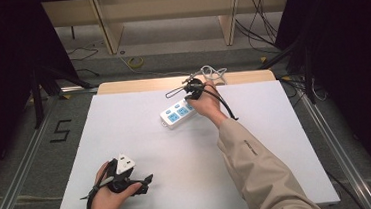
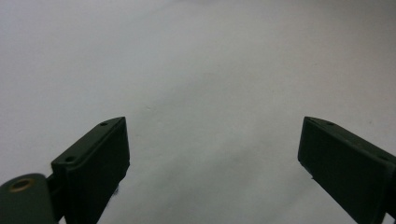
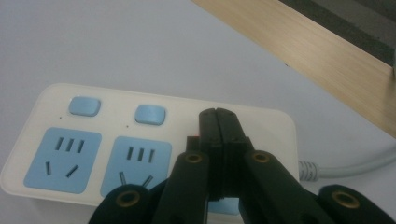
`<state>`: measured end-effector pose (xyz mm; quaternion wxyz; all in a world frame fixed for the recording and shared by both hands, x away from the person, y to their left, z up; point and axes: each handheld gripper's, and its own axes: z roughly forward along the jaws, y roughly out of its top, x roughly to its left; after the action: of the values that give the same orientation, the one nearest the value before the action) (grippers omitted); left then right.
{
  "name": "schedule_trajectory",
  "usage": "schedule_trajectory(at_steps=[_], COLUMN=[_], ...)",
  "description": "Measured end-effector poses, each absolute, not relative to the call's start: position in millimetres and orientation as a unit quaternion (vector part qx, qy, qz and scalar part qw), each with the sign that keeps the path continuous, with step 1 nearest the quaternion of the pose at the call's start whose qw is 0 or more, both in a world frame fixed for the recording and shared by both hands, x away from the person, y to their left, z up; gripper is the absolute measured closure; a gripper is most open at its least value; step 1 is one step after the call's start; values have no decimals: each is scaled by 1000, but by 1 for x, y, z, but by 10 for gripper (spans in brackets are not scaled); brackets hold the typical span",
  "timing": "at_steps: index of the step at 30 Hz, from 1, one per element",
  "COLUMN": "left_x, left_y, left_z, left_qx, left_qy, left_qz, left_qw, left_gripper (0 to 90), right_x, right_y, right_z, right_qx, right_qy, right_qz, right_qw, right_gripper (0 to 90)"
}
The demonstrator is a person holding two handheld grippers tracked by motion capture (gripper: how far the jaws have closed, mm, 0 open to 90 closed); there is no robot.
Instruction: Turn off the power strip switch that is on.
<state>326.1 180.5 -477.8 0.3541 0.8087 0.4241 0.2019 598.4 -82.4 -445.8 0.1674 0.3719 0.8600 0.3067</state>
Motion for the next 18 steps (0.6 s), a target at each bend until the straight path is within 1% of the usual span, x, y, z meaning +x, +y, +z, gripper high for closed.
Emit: schedule_trajectory(at_steps=[18], left_x=[326], left_y=[181], left_z=[-478], left_qx=[810], left_qy=[423], left_qz=[202], left_qw=[352], left_gripper=[85], right_x=[609], right_y=[-75], right_z=[-452], right_qx=[379], right_qy=[859], right_qz=[300], right_qw=[170], right_gripper=[900])
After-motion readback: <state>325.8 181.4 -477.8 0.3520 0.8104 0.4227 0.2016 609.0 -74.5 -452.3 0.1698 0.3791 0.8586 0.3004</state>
